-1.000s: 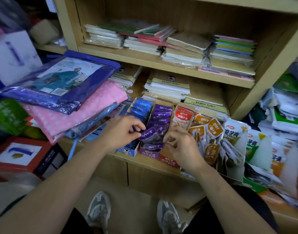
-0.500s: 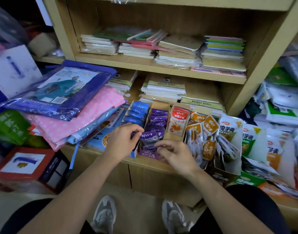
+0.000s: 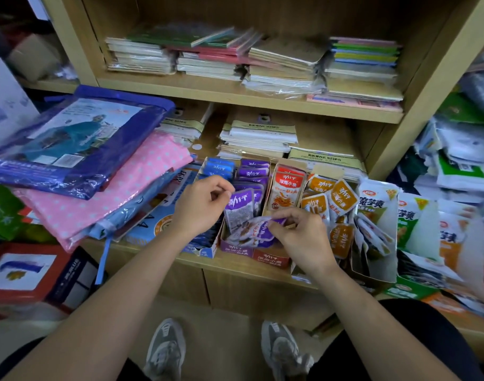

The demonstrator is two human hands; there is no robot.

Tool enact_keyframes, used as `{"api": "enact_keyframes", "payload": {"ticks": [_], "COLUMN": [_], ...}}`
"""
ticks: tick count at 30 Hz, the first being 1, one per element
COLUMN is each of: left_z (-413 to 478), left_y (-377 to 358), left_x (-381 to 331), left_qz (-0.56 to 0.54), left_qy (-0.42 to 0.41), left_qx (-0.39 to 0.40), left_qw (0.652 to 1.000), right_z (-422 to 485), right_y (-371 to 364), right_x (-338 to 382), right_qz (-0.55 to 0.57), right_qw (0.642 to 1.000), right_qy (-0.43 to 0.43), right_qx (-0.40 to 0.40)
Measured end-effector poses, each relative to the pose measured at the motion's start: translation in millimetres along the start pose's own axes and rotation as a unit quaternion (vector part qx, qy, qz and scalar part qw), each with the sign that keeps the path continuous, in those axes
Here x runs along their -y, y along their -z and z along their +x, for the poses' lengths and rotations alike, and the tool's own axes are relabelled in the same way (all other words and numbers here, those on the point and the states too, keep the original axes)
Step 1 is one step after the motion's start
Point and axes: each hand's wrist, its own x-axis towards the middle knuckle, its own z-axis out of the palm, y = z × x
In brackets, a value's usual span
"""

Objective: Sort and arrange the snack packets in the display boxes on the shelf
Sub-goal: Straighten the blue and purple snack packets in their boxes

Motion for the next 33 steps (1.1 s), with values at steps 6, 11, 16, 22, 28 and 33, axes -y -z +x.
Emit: {"api": "enact_keyframes", "payload": {"ticks": [6,11,16,22,28,33], "left_z": [-12.1,-18.2,-19.8,-12.0,-6.6,-1.5], "left_y": [16.7,21.4,25.4,11.9,4.9,4.8], "left_x": [-10.8,-17.7,-16.7,4.8,-1.5,-6.2], "left_qz": [-0.065,-0.087,-0.137,0.023,0.157,0.144], "left_qy": [-0.003,-0.01,0.003,-0.097,-0.158,-0.155], "left_qx": [0.169,0.14,0.195,0.088,0.056,0.0], "left_qw": [0.984,0.986,0.971,0.991,0.973,0.977], "right_z": [1.6,-1.1,-0.6,4.0,10.5,9.9], "right_y": [-4.3,-11.1,-16.0,-33.8,-34.3,-29.9], "right_x": [4.3,11.6,8.6,2.9,-5.1,-9.5], "right_qz": [0.086,0.122,0.105,0.011,-0.023,0.006], "right_qw": [0.994,0.99,0.993,0.999,0.998,0.999], "right_qy": [-0.058,-0.059,-0.05,0.018,0.042,0.041], "right_qx": [0.02,0.03,0.016,-0.045,-0.03,0.023]}}
